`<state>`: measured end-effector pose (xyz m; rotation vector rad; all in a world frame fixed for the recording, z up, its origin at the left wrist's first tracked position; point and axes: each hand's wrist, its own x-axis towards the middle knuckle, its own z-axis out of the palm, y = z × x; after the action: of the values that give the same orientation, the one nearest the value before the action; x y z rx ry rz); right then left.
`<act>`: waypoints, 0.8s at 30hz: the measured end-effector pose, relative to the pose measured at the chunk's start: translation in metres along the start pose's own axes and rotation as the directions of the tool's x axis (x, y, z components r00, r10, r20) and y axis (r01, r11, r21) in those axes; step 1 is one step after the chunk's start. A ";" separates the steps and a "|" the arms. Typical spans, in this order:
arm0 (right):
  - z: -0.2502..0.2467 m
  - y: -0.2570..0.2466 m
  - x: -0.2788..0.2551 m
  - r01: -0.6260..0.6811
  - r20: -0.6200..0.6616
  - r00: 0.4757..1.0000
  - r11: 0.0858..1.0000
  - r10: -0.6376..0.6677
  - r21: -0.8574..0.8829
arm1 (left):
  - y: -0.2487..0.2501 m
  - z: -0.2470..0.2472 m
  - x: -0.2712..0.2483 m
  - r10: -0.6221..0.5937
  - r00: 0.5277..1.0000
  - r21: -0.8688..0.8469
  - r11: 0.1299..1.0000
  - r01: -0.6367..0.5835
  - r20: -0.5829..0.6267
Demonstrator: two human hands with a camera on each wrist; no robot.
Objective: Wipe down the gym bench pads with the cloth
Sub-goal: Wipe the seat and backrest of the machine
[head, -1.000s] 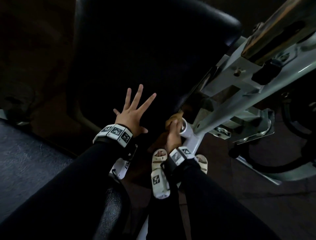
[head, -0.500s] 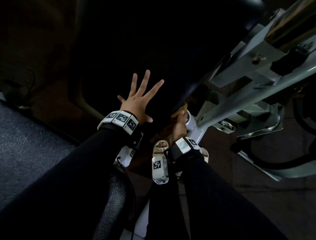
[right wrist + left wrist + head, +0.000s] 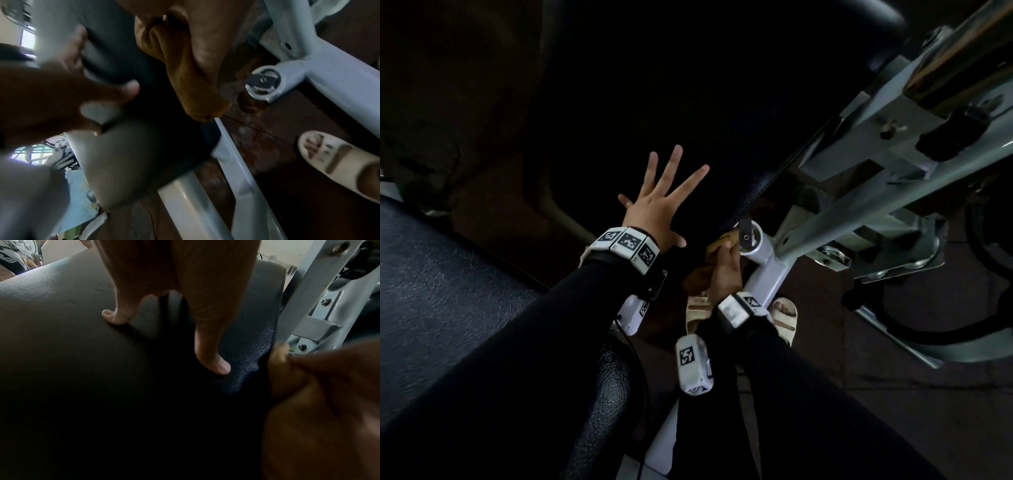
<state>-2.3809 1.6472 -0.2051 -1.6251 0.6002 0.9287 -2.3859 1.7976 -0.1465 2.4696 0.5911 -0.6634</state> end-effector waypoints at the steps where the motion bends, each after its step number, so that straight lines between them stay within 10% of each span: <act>1: -0.005 -0.012 0.003 0.092 -0.033 0.995 0.996 -0.092 -0.016 | 0.000 0.000 -0.001 0.002 1.000 0.010 1.000 -0.002 -0.008; 9: -0.062 -0.121 0.029 0.320 -0.074 0.936 0.920 -0.343 -0.225 | 0.024 -0.009 -0.011 -0.076 0.997 -0.019 0.997 0.076 0.017; 17: -0.137 -0.168 -0.049 0.474 0.313 0.871 0.815 -0.378 -0.333 | 0.095 -0.027 -0.051 -0.161 0.983 -0.449 0.887 0.106 -0.087; 24: -0.206 -0.194 -0.124 0.580 0.393 0.806 0.724 -0.442 -0.374 | 0.154 -0.046 -0.116 -0.062 0.986 -0.523 0.852 -0.030 -0.158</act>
<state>-2.2452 1.4873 0.0220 -1.9084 -0.3229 0.8885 -2.3814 1.6731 0.0083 2.0102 0.7450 -0.2448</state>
